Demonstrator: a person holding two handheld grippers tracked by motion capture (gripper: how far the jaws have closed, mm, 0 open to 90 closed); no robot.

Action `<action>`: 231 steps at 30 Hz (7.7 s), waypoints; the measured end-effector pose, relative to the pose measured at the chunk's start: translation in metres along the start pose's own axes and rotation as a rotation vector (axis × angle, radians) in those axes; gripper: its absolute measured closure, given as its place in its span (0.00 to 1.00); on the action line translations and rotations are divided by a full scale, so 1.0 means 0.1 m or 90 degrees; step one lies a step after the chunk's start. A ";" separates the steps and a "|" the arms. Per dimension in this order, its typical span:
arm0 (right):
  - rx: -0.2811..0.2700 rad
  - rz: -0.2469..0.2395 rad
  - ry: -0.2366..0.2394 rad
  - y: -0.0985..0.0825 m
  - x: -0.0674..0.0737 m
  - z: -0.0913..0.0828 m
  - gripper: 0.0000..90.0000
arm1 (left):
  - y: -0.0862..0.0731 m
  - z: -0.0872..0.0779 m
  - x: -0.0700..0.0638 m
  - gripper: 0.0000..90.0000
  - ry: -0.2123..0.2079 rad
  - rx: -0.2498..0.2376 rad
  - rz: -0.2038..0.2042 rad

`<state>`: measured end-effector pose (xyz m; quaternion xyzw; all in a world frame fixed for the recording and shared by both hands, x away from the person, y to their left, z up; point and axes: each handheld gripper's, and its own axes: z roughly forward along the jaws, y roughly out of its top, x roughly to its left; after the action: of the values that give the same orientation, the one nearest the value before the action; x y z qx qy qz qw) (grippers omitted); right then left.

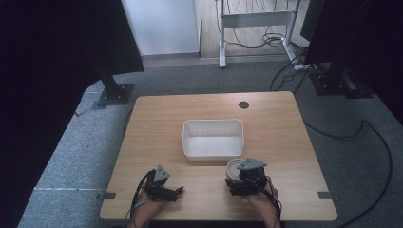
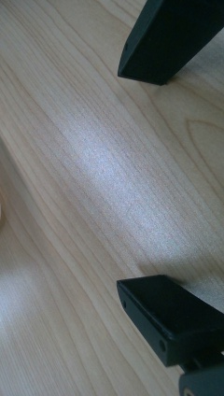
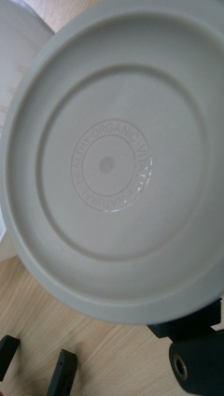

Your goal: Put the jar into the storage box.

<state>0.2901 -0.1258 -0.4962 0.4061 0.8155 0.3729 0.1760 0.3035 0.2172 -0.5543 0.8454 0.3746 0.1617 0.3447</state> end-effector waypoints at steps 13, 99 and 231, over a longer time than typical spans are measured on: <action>-0.005 -0.001 0.001 0.17 0.00 0.10 0.11 | 0.00 0.00 0.00 0.01 0.000 0.000 0.000; -0.019 0.008 -0.033 1.10 -0.01 1.08 0.11 | 0.00 0.00 0.00 0.01 0.000 -0.002 -0.002; -0.010 -0.081 0.024 0.60 -0.11 0.63 0.05 | 0.00 0.01 0.00 0.01 -0.001 -0.003 0.000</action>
<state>0.3660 -0.0821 -0.4935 0.3450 0.8400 0.3746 0.1872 0.3039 0.2167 -0.5546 0.8449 0.3737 0.1616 0.3469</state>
